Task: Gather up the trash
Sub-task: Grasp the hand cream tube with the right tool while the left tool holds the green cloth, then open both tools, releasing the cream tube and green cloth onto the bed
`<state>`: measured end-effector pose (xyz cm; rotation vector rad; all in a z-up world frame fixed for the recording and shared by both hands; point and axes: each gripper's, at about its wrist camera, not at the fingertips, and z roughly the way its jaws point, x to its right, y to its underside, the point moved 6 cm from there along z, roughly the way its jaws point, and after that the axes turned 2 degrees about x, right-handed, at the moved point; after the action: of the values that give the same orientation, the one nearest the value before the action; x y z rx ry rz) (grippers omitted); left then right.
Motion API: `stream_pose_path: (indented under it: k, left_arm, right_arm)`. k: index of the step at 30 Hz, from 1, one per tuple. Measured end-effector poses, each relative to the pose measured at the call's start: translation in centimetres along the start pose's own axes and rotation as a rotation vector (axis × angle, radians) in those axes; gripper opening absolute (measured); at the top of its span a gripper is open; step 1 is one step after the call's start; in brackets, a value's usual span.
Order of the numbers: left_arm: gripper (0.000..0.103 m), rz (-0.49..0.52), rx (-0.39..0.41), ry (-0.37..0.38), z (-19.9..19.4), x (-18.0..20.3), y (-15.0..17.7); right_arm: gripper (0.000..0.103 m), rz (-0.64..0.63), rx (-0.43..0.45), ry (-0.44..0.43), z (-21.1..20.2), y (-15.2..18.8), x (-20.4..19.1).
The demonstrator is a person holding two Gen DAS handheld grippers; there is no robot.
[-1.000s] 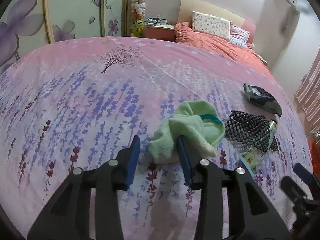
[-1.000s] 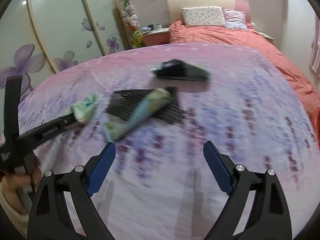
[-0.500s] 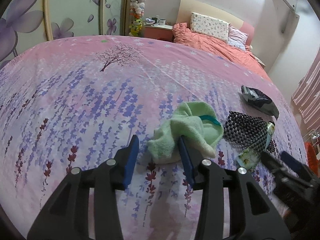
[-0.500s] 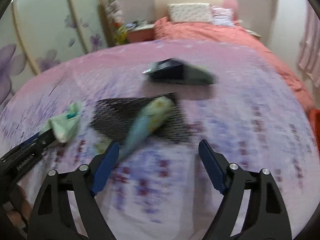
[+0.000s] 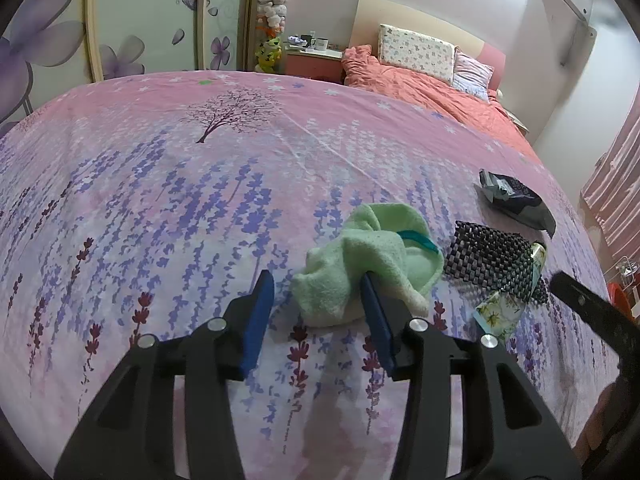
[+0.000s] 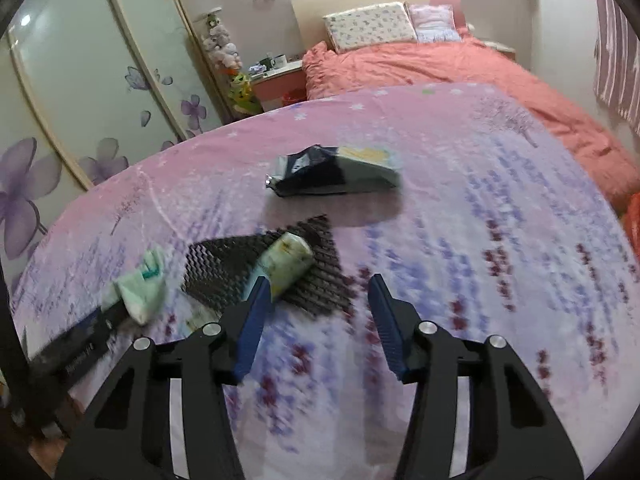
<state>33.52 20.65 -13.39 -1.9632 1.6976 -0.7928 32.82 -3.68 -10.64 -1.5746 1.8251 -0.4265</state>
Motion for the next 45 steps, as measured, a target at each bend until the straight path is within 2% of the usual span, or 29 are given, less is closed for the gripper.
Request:
stream_pose_path:
  k: [9, 12, 14, 16, 22, 28, 31, 37, 41, 45]
  left_arm:
    - [0.05, 0.009, -0.003, 0.005, 0.3, 0.5, 0.0]
    - [0.05, 0.009, -0.003, 0.006, 0.4, 0.6, 0.0]
    - [0.05, 0.007, -0.002, 0.007, 0.3, 0.6, 0.0]
    - [0.05, 0.005, -0.002, 0.009, 0.3, 0.6, 0.0]
    - [0.05, 0.001, -0.001, 0.015, 0.3, 0.6, 0.0]
    - [0.05, 0.002, 0.0, 0.015, 0.3, 0.6, 0.0]
    - [0.05, 0.004, -0.001, 0.013, 0.3, 0.5, 0.0]
    - [0.051, 0.003, -0.001, 0.013, 0.3, 0.5, 0.0]
    - [0.052, 0.012, -0.003, 0.006, 0.4, 0.6, 0.0]
    - [0.059, 0.031, -0.006, 0.008, 0.5, 1.1, 0.1]
  right_arm:
    - [0.052, -0.008, -0.027, 0.015, 2.2, -0.7, -2.5]
    - [0.047, -0.019, -0.039, 0.039, 2.9, -0.6, -3.1]
    - [0.04, -0.046, -0.029, 0.064, 3.1, -0.7, -3.4]
    - [0.031, -0.056, -0.034, 0.05, 2.9, -0.5, -3.4]
    - [0.026, -0.083, -0.04, 0.058, 0.9, 0.2, -0.9]
    - [0.026, -0.095, -0.036, 0.146, -0.8, 0.7, 3.7]
    - [0.027, -0.093, -0.034, 0.16, -1.5, 1.0, 5.6]
    - [0.027, -0.155, -0.013, 0.206, -1.9, 1.7, 5.4]
    - [0.028, -0.139, -0.013, 0.204, -1.9, 1.8, 5.5]
    - [0.034, -0.138, -0.012, 0.224, -2.1, 2.0, 5.8]
